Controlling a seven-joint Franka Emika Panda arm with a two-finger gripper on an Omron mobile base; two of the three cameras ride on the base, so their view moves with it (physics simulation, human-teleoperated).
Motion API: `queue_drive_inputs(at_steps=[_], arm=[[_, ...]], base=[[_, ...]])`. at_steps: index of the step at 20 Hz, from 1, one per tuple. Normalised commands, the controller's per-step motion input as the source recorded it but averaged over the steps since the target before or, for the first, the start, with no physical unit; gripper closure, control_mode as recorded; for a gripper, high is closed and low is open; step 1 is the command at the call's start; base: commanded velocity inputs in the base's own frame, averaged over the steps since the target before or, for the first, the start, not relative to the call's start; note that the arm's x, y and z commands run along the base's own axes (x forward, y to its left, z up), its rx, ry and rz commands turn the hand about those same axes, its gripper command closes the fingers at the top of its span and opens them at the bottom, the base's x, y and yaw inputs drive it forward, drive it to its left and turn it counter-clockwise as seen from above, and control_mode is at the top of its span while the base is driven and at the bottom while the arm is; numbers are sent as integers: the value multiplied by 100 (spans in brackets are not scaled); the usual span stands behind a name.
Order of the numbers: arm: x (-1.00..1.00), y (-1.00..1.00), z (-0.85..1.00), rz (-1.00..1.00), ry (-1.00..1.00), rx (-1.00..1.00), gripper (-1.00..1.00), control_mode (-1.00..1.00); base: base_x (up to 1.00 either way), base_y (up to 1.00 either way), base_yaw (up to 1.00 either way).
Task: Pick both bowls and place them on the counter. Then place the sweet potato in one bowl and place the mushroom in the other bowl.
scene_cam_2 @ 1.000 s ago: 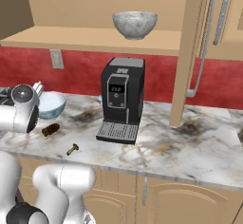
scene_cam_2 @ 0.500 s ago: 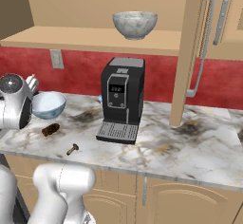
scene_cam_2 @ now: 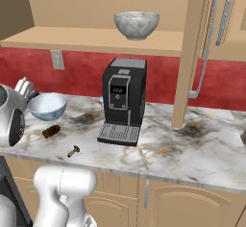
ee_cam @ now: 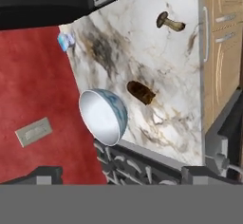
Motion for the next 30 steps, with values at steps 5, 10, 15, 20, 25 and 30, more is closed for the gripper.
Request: queue_drive_inputs(at_steps=[5,10,15,20,25,30], arm=[[-41,-27,39,-1,-28,-4,-100,-100],[-30,-29,41,-11,-23,-6,-100,-100],[-19,-33,48,-21,-2,-2,-100,-100],[-15,-45,39,-18,0,0,-100,-100],[-5,-44,31,-18,-2,-1,-100,-100],[0,-43,35,-15,0,-3,-100,-100]], base=[[0,0,0],[0,0,0],[0,0,0],[0,0,0],[0,0,0],[0,0,0]])
